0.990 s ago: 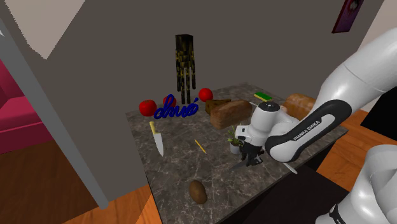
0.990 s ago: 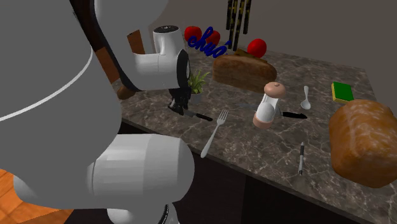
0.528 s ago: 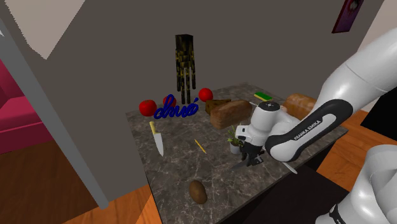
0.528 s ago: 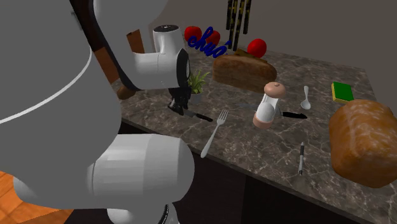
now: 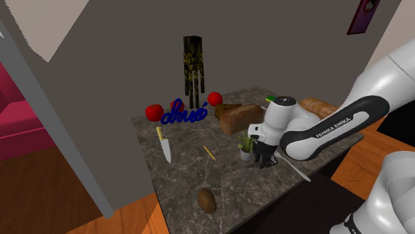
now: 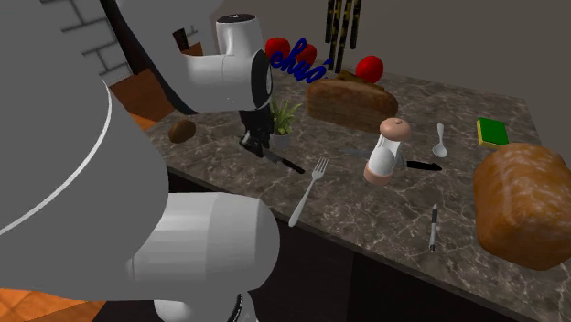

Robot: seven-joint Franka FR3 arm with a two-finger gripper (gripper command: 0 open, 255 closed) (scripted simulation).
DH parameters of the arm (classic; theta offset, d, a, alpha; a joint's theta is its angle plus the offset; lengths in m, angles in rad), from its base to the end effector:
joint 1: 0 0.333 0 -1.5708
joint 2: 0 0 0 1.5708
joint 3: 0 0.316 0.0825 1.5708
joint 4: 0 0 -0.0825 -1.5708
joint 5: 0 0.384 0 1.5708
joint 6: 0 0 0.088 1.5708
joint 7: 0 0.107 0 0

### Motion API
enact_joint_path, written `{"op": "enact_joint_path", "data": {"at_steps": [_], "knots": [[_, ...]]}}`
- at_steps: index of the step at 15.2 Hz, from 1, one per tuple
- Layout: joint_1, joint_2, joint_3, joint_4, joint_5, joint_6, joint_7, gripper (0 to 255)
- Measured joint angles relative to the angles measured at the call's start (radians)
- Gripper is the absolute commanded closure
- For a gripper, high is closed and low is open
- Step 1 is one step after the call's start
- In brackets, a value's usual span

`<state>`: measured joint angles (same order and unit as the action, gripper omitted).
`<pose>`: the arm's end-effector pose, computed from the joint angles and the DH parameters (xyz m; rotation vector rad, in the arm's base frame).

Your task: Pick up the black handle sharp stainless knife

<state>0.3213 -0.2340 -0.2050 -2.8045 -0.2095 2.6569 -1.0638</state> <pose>0.3763 0.0544 0.2802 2.3670 1.9238 0.0761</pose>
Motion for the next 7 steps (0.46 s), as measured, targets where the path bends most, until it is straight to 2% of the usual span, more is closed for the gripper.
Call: {"op": "enact_joint_path", "data": {"at_steps": [7], "knots": [[0.001,-0.100,0.007,0.022,0.006,-0.122,-0.007,255]]}}
